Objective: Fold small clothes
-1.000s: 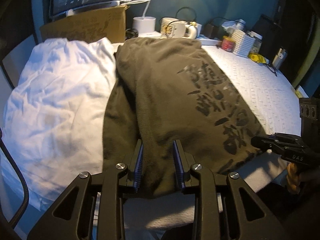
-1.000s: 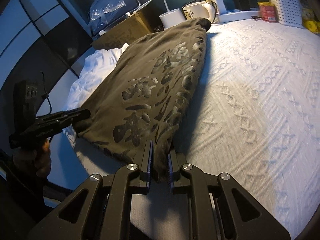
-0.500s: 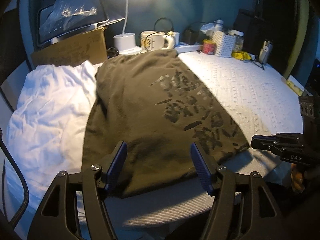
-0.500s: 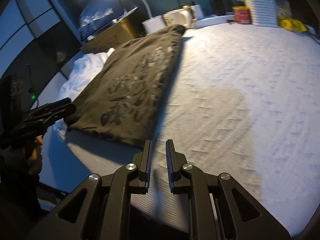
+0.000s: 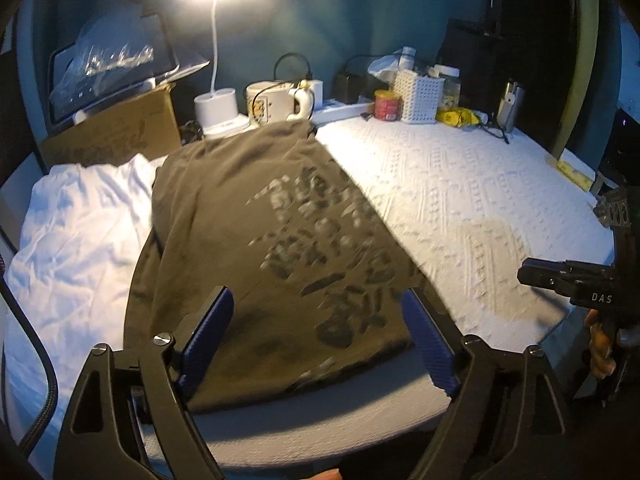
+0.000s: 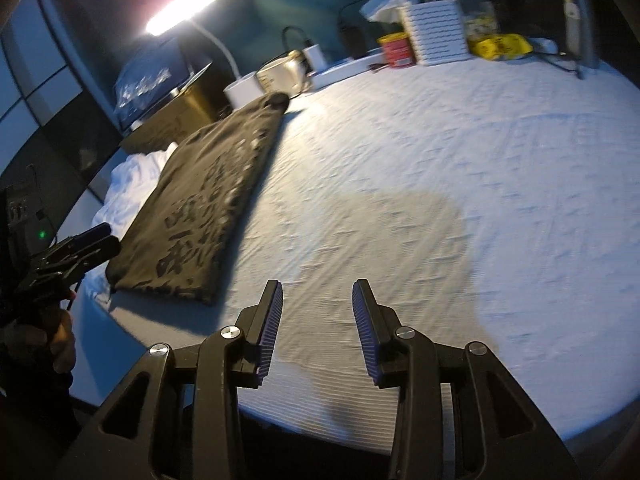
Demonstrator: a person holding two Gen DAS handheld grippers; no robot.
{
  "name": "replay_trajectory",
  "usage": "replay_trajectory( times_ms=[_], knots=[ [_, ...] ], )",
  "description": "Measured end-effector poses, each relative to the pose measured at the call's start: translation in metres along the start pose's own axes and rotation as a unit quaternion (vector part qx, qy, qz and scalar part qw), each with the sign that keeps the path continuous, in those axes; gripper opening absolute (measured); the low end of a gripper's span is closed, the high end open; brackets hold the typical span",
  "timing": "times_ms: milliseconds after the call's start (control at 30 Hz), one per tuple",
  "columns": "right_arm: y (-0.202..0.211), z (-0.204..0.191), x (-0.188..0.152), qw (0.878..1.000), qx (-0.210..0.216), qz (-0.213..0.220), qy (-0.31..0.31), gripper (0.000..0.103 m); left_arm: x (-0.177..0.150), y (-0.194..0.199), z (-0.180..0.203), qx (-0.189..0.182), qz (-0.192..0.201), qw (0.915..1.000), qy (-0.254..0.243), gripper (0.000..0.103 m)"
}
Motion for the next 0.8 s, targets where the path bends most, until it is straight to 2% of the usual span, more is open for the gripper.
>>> replay_trajectory(
  times_ms=[300, 467, 567, 633, 667, 733, 800],
  knots=[
    [0.028, 0.027, 0.018, 0.999, -0.039, 0.036, -0.005, 0.039, 0.022, 0.001, 0.031, -0.011, 0.035, 0.9992, -0.017, 0.087],
    [0.039, 0.032, 0.029, 0.997, -0.06, 0.046, 0.005, 0.039, 0.037, 0.007, 0.042, -0.022, 0.062, 0.9978, -0.011, 0.087],
    [0.045, 0.033, 0.037, 0.996, -0.073, 0.053, 0.012, 0.039, 0.046, 0.012, 0.046, -0.029, 0.08, 0.9964, 0.001, 0.101],
    [0.051, 0.034, 0.043, 0.994, -0.086, 0.061, 0.018, 0.04, 0.053, 0.015, 0.046, -0.031, 0.093, 0.9952, 0.005, 0.102],
    [0.055, 0.035, 0.047, 0.993, -0.094, 0.066, 0.02, 0.042, 0.056, 0.017, 0.046, -0.028, 0.096, 0.995, 0.005, 0.102],
    [0.061, 0.037, 0.055, 0.991, -0.105, 0.076, 0.024, 0.067, 0.061, 0.018, 0.046, -0.022, 0.1, 0.9947, 0.005, 0.102],
    [0.067, 0.038, 0.062, 0.99, -0.11, 0.086, 0.028, 0.072, 0.067, 0.02, 0.046, -0.02, 0.107, 0.994, 0.005, 0.102]
  ],
)
Point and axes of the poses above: each gripper's, at about its wrist camera, not at the fingertips, and y roughly against the way its jaws point, z to its right, x to its top, the point moved 4 cm from there along -y, roughly the way its jaws point, and after that the axes turned 13 degrees about z, right-handed, at the moved point
